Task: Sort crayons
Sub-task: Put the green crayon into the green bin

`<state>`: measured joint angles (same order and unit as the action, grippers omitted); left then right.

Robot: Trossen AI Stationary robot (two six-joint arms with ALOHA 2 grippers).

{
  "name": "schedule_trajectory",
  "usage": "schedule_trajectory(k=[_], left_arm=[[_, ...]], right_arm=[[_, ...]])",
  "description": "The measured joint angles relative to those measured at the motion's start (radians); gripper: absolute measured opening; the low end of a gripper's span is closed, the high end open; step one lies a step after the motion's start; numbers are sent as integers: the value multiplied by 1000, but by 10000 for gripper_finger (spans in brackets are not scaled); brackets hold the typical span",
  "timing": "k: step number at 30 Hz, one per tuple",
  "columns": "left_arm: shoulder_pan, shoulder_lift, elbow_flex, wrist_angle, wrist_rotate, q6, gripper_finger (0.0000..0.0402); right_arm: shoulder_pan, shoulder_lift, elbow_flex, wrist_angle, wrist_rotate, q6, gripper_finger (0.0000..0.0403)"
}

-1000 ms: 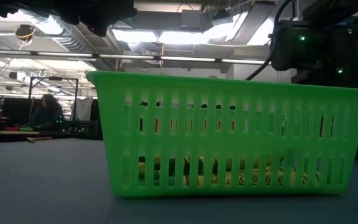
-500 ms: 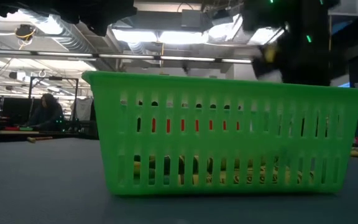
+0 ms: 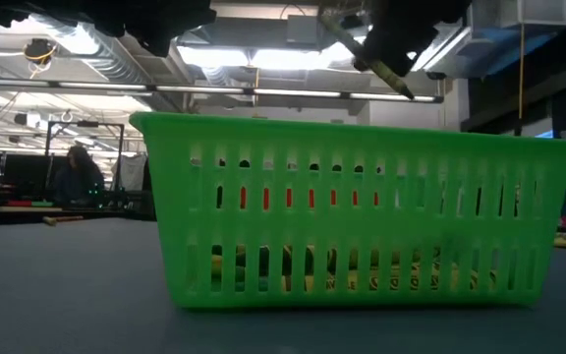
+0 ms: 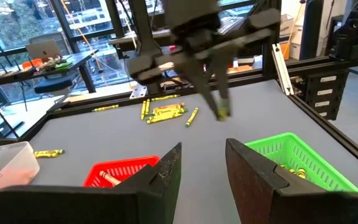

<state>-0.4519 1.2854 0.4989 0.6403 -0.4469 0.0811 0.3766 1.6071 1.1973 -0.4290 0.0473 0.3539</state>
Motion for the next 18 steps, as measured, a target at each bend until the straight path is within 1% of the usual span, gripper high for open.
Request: schedule_trajectory(k=[4,7,10,12,15,18], left_arm=[[0,0,0,1,0,0,110],[0,0,0,5,0,0,110],[0,0,0,5,0,0,110],[0,0,0,5,0,0,110],[0,0,0,5,0,0,110],[0,0,0,5,-1,0,110]], right_arm=[[46,55,0,126,-6,-14,21],[65,104,0,182,-42,-21,21],[70,143,0,191,-66,-6,22],[68,158,0,191,-59,32,27],[60,177,0,193,-71,82,55],[60,180,0,189,-105,87,104]])
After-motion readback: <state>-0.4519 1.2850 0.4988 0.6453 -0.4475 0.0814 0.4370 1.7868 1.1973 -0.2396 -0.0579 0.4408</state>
